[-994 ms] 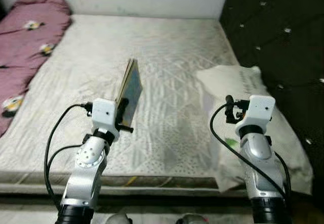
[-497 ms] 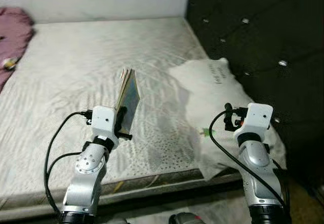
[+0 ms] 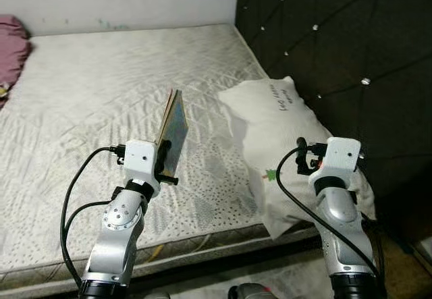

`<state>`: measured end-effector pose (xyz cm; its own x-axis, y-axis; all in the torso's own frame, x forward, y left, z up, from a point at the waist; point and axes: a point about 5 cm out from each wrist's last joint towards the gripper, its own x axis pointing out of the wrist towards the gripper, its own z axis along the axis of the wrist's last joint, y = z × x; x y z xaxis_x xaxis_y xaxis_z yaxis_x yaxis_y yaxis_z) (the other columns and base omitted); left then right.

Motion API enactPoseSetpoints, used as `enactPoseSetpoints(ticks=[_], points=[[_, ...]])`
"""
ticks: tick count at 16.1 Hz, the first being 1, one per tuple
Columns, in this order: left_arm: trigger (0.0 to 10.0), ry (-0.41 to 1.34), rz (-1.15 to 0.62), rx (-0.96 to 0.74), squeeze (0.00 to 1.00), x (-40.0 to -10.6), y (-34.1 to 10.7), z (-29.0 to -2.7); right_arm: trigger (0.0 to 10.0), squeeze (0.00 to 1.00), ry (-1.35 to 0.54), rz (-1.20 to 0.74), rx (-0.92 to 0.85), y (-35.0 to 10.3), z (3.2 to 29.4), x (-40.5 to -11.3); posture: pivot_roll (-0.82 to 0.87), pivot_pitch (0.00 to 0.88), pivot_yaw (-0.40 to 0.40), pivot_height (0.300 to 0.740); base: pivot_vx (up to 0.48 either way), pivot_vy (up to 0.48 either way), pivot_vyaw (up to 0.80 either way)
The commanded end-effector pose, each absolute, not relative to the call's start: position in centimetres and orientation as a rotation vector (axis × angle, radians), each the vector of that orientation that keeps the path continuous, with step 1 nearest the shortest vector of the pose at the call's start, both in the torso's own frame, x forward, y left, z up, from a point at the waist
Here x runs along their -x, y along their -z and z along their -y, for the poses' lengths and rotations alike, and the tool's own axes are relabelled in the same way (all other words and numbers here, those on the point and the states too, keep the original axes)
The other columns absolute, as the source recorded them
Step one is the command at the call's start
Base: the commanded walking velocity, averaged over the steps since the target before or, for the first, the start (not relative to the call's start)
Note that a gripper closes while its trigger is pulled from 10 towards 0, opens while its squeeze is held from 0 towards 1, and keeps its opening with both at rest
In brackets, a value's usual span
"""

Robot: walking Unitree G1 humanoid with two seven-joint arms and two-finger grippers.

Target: Clean up the room

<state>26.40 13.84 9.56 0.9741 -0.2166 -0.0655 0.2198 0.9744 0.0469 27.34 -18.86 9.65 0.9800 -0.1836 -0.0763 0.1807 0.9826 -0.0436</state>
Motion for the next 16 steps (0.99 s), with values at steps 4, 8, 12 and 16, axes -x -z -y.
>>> enactPoseSetpoints(ticks=[4, 8, 12, 16], points=[[10.0, 0.231, 0.007, -0.054, 0.00, -26.88, -11.00, -13.65, 10.0, 0.00, 0.174, -0.067, 0.050, -10.09, 18.90, -27.67, -0.03, 0.000, -0.006, 0.740, 0.000, -0.120, 0.00], [10.0, 0.206, 0.016, -0.037, 0.00, -27.00, -11.08, -13.73, 10.0, 0.00, 0.167, -0.065, 0.051, -10.19, 18.89, -27.72, -0.03, 0.000, -0.008, 0.740, 0.000, 0.000, 0.00], [10.0, 0.171, 0.014, -0.016, 0.00, -26.75, -10.98, -14.04, 10.0, 0.00, 0.165, -0.066, 0.050, -10.21, 18.91, -27.67, -0.03, 0.000, -0.012, 0.740, 0.000, 0.000, 0.00], [10.0, 0.151, 0.012, -0.008, 0.00, -26.29, -10.91, -14.22, 10.0, 0.00, 0.167, -0.067, 0.051, -10.23, 19.16, -27.38, -0.03, 0.000, -0.011, 0.740, 0.000, 0.000, 0.00]])
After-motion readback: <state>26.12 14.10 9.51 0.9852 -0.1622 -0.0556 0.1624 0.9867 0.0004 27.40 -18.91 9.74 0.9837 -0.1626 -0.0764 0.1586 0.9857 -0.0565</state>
